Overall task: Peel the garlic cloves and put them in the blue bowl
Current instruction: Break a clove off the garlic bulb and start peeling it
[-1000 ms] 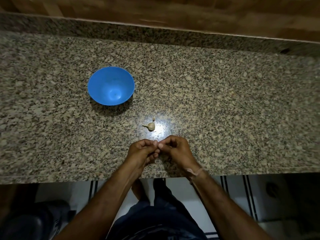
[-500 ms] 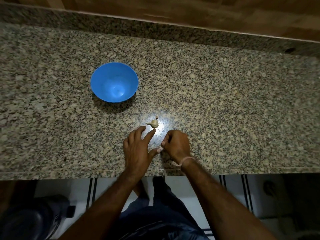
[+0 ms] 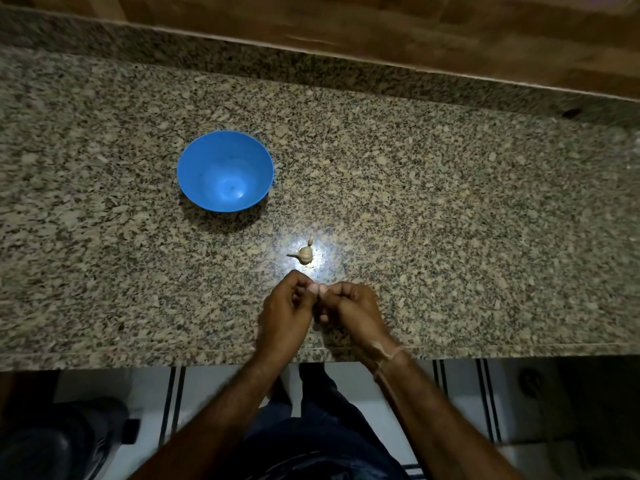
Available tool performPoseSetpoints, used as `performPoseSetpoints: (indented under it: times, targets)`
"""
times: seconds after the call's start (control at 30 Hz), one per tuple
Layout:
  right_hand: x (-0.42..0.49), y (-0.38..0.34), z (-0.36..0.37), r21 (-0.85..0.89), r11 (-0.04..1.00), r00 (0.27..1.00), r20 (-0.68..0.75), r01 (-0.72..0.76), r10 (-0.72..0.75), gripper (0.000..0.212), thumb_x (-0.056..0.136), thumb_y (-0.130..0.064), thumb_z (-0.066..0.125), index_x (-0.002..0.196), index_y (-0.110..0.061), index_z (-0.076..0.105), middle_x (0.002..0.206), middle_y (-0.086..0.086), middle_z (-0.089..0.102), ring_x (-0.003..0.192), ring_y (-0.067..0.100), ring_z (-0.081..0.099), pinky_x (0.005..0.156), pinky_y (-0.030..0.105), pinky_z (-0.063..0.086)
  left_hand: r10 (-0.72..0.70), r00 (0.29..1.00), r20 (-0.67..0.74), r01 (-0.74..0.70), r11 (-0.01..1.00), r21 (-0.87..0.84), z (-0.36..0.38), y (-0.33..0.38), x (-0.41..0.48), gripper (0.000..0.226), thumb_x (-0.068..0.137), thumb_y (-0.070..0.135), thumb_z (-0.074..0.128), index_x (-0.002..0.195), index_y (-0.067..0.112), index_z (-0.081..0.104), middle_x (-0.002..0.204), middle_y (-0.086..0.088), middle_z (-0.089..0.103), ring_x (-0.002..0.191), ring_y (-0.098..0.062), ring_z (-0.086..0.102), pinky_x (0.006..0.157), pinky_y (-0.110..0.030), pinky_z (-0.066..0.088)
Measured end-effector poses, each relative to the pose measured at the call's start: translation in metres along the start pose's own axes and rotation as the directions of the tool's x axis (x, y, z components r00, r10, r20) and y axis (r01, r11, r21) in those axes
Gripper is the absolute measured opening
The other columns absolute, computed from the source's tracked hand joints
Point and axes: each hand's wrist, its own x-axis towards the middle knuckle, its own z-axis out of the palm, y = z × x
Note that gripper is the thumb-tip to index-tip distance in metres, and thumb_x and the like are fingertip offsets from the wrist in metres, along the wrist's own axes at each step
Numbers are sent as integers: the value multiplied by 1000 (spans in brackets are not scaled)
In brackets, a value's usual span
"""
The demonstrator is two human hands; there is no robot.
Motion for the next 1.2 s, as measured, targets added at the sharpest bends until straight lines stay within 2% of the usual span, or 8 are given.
performPoseSetpoints:
  times: [0.17,0.33,0.43,0.6,0.77,0.9,1.07,1.2]
  targets:
    - [6,7,5,-198,957,969,-85,212,-232,28,96,-23,75,72,-11,69,65,-1,67,64,12,62,62,31,51,13,999,32,-18,989,144,6,11,-2,25,109,38,42,85,31,41,69,5,54,62,-12,52,55,-34,35]
    - [6,7,5,-406,846,917,-47,345,-397,40,102,-24,67,64,-21,55,55,-12,50,54,2,43,53,19,33,16,1000,27,-21,978,210,10,18,3,28,111,33,35,83,28,38,70,0,53,64,-18,53,56,-37,34]
    - [12,5,2,-463,818,924,1,340,-384,45,106,-26,60,62,-27,49,53,-12,48,52,3,43,53,22,30,75,997,28,-79,967,240,12,19,5,22,111,25,37,90,21,42,71,4,51,65,-20,52,59,-38,39]
    - [18,1,1,-398,877,962,62,268,-265,40,108,-24,54,69,-16,61,62,-7,58,60,8,51,59,30,38,140,988,62,-152,950,273,9,16,8,19,111,24,37,92,25,42,71,12,48,62,-2,47,55,-20,28]
    - [25,-1,-11,-522,751,914,218,405,-342,38,109,-28,48,75,-16,57,65,-6,58,62,9,54,60,28,39,-184,977,109,173,979,103,8,26,20,32,112,23,39,94,10,62,85,-2,64,77,-12,59,63,-18,40]
    - [25,-3,-9,-428,847,948,179,316,-264,42,110,-19,50,68,-19,55,59,-13,54,57,3,48,61,26,38,-79,992,98,64,987,147,9,33,17,25,111,19,39,92,16,55,77,7,61,71,-3,60,59,-14,39]
    - [29,0,-13,-458,815,933,123,355,-337,32,108,-21,46,77,-17,54,69,-8,51,66,9,48,62,26,33,-304,936,177,322,943,-87,16,38,26,35,112,23,40,85,15,61,67,10,60,66,-12,55,58,-24,40]
    - [37,-3,-11,-465,812,936,146,352,-321,35,108,-21,48,74,-18,57,67,-6,55,66,12,50,63,30,35,-305,952,24,305,952,26,19,38,24,31,111,22,39,96,9,63,81,-1,65,76,-16,62,68,-28,46]
